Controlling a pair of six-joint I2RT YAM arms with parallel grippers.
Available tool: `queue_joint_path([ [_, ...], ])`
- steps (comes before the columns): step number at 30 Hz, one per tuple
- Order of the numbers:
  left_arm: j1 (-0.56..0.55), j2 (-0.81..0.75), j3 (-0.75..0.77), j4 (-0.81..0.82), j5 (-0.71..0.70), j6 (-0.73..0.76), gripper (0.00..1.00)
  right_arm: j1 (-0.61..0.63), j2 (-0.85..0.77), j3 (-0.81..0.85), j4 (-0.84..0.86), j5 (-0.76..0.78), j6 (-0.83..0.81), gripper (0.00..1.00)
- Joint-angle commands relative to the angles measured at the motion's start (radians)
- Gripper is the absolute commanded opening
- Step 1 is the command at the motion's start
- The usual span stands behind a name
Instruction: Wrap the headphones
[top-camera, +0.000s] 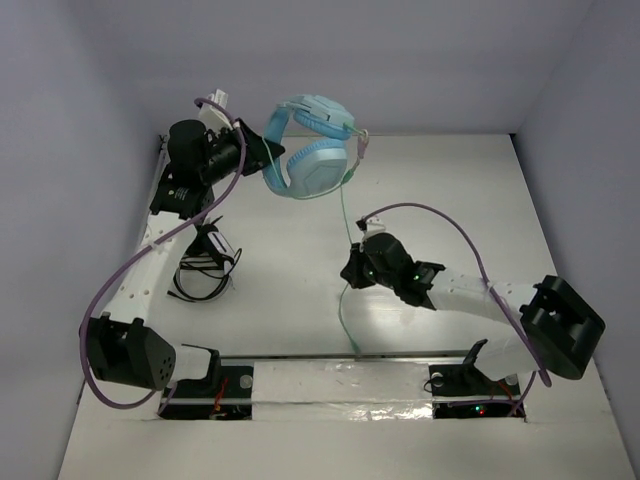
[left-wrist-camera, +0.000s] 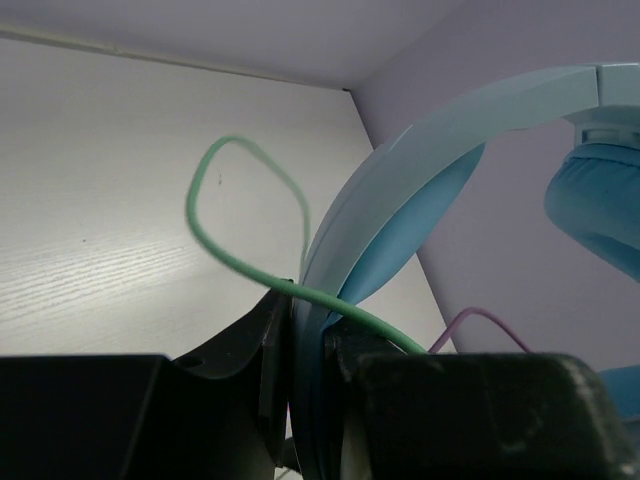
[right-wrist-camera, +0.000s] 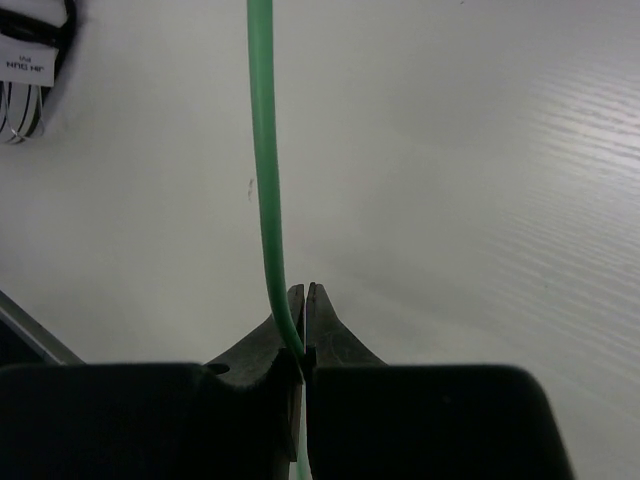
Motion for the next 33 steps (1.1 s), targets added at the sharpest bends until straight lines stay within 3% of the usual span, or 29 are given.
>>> queue_joint_path([
  [1,0.007,-0.024,0.035,0.148,-0.060,-0.082,0.00,0.043,0.011,0.035,0.050,0.027,0.020,0.00],
  [8,0.007,-0.039,-0.074,0.204,-0.231,-0.102,0.00,0.144,0.032,0.083,0.004,0.050,0.042,0.00],
  [12,-0.013,-0.030,-0.074,0.109,-0.367,-0.010,0.00,0.188,0.005,0.097,-0.045,0.117,0.059,0.00],
  [17,-0.013,0.008,-0.037,-0.038,-0.317,0.102,0.00,0.201,-0.035,0.084,-0.123,0.223,0.073,0.00],
  [19,-0.022,0.033,0.027,-0.189,-0.257,0.195,0.00,0.201,-0.027,0.106,-0.143,0.298,0.047,0.00],
  [27,-0.041,-0.084,-0.112,-0.379,-0.151,0.348,0.00,-0.038,-0.037,0.195,-0.109,0.377,-0.050,0.00],
  [33,-0.041,-0.116,-0.158,-0.384,-0.079,0.365,0.00,-0.160,-0.092,0.212,-0.122,0.340,-0.087,0.00],
])
